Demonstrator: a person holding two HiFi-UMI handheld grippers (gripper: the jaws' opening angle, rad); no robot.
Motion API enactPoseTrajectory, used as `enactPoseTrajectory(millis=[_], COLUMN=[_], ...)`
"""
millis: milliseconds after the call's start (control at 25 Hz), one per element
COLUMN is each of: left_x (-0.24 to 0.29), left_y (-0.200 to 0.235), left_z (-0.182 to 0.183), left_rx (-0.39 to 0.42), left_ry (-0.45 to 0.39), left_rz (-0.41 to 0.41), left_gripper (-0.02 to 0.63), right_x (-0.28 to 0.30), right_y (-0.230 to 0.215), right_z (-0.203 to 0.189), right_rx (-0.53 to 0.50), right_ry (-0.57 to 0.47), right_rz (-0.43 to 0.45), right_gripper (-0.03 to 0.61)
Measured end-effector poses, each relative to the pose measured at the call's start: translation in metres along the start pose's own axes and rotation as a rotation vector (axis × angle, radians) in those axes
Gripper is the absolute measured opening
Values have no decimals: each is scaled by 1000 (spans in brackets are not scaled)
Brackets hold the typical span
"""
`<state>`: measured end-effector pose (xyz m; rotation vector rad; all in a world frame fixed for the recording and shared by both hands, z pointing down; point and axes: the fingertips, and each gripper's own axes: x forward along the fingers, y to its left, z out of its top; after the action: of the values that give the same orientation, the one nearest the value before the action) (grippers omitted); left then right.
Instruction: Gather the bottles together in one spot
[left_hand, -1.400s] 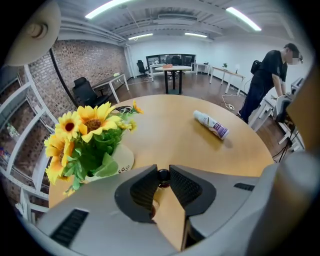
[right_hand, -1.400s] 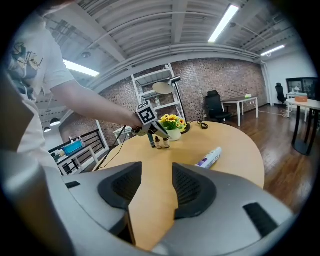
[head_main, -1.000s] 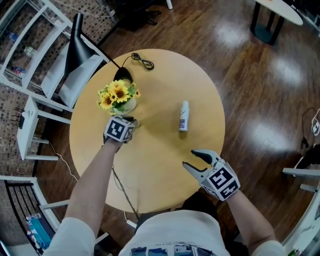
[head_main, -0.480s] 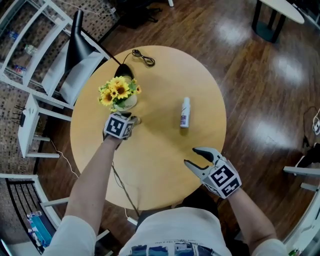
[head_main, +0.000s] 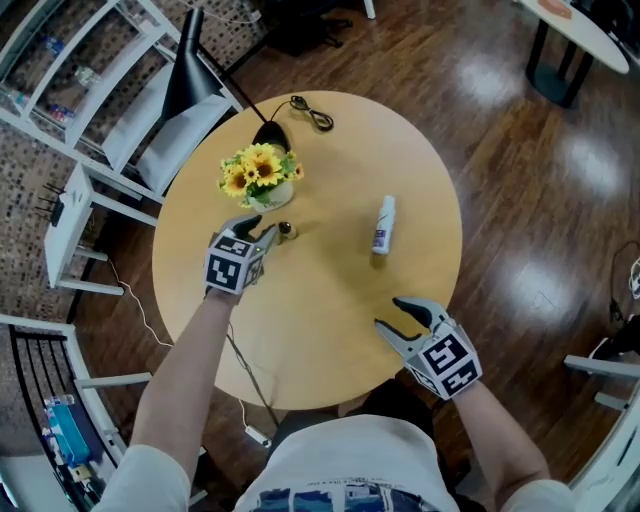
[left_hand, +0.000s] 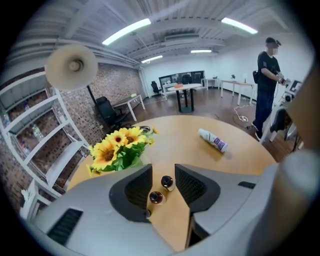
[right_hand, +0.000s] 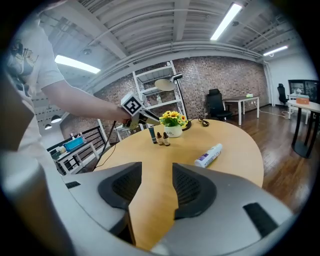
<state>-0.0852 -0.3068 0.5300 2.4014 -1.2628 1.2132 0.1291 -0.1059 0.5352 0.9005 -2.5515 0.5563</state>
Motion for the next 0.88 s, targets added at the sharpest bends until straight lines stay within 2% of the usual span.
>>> enactPoseTrajectory(millis=[200,320,480,560,760,880], left_x=[-78,-132,-207,-242,-321,-364], left_y=[-20,-39,-62,-74,-113,-132], left_z=[-18,-43,-80,-102,-166,-208], left_rx=[-130,-210,-358,-403,-472,-525], left_ry=[-110,-157,-263,-303,-330,-337], left_rz=[57,66,68,75,60,103], left_gripper=[146,146,149,149,152,155], right_x=[4,-1,-11,-15,-26,-36], right_y=[25,47,83,103,172,210], right_z=[8,12,8,4,0,-4], right_rx=[-34,-64,-93,-103,-119,-145], right_ry=[4,3,17,29,41,46], right_rz=[29,31,22,13,15,12], right_gripper=[218,219,218,218,218,219])
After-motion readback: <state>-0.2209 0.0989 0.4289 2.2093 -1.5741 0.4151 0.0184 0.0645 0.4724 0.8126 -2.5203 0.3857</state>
